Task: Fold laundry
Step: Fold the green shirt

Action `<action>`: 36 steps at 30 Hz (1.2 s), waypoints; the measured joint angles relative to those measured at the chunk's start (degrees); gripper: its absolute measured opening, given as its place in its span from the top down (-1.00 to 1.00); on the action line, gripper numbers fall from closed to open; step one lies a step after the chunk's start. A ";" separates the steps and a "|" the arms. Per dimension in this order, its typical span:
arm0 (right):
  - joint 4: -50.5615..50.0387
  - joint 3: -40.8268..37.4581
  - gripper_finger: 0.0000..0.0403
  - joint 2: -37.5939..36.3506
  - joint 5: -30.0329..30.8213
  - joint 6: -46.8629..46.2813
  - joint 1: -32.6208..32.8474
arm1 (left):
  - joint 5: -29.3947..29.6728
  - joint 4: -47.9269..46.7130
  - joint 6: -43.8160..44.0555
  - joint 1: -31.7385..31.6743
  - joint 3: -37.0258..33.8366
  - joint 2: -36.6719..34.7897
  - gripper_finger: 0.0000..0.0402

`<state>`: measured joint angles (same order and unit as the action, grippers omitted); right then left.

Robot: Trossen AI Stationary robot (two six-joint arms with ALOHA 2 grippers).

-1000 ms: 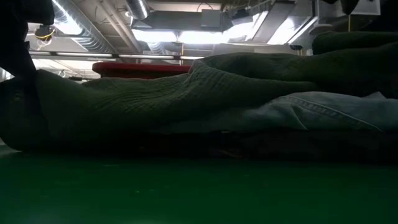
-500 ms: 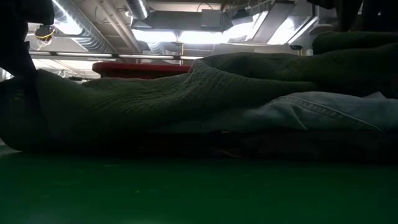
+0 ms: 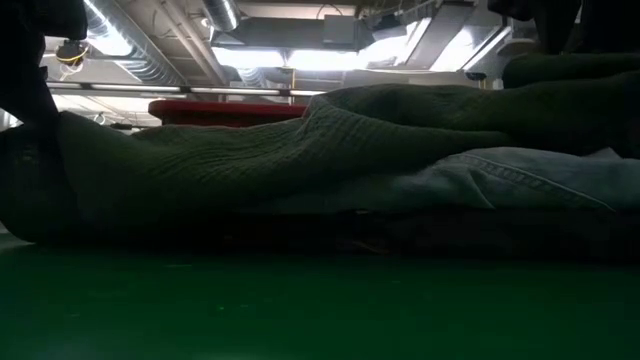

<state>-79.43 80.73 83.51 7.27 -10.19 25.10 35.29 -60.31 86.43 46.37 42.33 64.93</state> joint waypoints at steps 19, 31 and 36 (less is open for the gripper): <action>-0.54 -0.04 0.25 0.02 0.79 -4.56 0.00 | 0.00 0.00 0.00 0.00 0.00 0.00 0.26; 7.17 -4.01 0.25 0.00 -5.33 -4.16 0.00 | 0.02 0.00 -0.01 0.00 0.00 0.00 0.26; 10.76 -4.04 0.28 0.00 -4.85 -4.72 0.02 | 0.02 0.00 -0.02 0.00 0.00 0.00 0.26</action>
<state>-68.67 76.69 83.50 2.42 -14.91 25.12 35.31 -60.31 86.42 46.37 42.33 64.93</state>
